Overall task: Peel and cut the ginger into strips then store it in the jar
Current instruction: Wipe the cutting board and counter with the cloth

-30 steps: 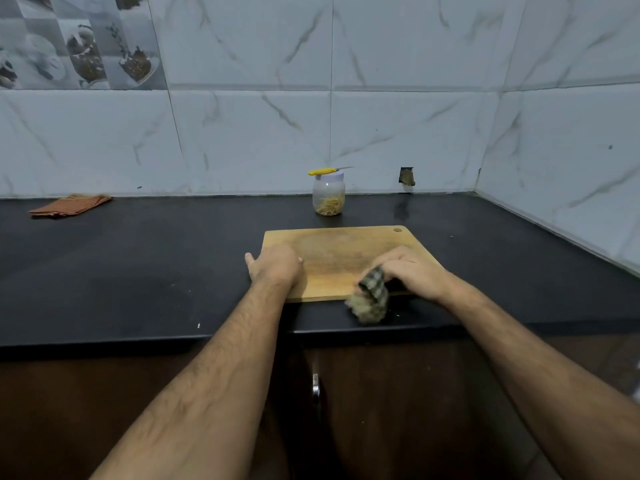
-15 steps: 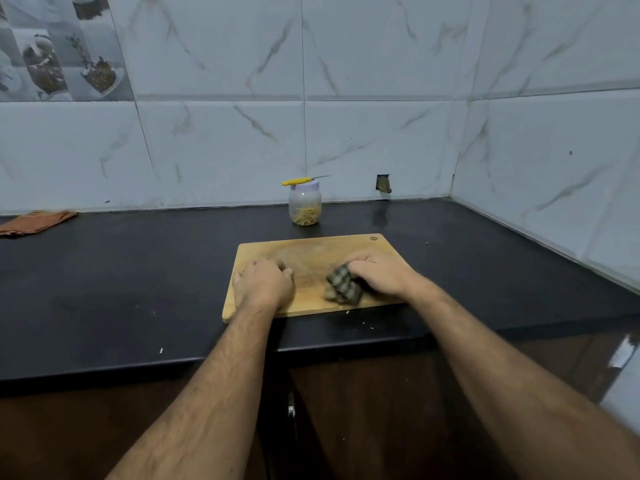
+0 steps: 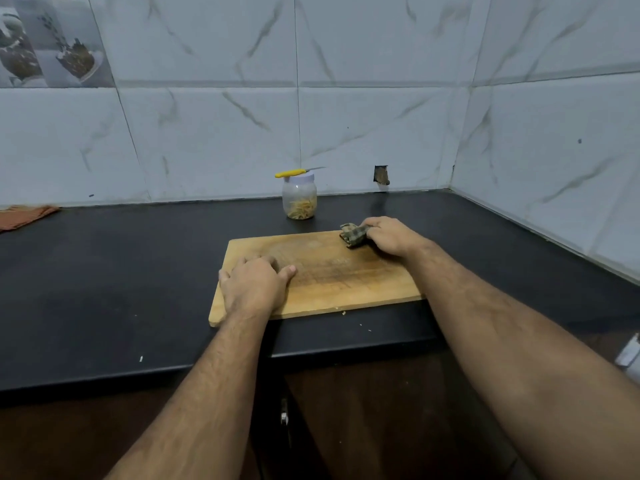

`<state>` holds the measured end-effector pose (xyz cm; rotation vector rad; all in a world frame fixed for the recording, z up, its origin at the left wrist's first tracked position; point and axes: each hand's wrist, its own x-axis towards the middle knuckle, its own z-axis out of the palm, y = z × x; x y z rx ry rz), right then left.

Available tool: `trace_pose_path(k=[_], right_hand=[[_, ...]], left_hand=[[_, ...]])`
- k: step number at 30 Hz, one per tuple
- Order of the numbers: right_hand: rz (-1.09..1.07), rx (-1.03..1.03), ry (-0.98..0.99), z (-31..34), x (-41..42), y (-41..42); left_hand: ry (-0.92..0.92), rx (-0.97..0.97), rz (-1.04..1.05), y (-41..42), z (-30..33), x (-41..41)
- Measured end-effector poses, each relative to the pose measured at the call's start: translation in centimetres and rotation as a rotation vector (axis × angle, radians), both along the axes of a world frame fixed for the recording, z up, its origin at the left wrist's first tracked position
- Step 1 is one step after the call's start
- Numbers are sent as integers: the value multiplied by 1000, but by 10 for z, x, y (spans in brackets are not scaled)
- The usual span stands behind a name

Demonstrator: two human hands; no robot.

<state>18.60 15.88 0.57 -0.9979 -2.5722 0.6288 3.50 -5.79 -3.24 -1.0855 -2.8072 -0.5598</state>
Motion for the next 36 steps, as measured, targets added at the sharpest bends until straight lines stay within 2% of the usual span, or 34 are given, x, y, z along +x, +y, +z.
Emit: trace_pose_path(k=[5,11,14,16,18,21,27,29,32,36], right_hand=[[63,34,-67,-1,58,-44],[116,57,118,-2,121,-104],[-12,167,202,11,118,-103],[-230,240,207,17,109,-86],[-426,155,138,17,99,-69],[-491,-79,25,7,86,-59],[-476,-441,168,16,82,-55],[-486,-493,145,18,82,-54],[-499,-539,103,19,78,-51],[-489,-546,55,21,75,-51]], left_hand=[[-50,-8,19,-1,1,4],[-89,25,29,-4,7,9],[-113,157,109,-17,14,10],[-128,169,199,-25,20,7],[-198,152,272,-29,24,4],[-293,144,320,-27,27,0],[-398,194,335,-24,32,-14],[-424,221,288,-25,31,-24],[-521,283,333,-31,37,-34],[-738,437,245,-33,43,-47]])
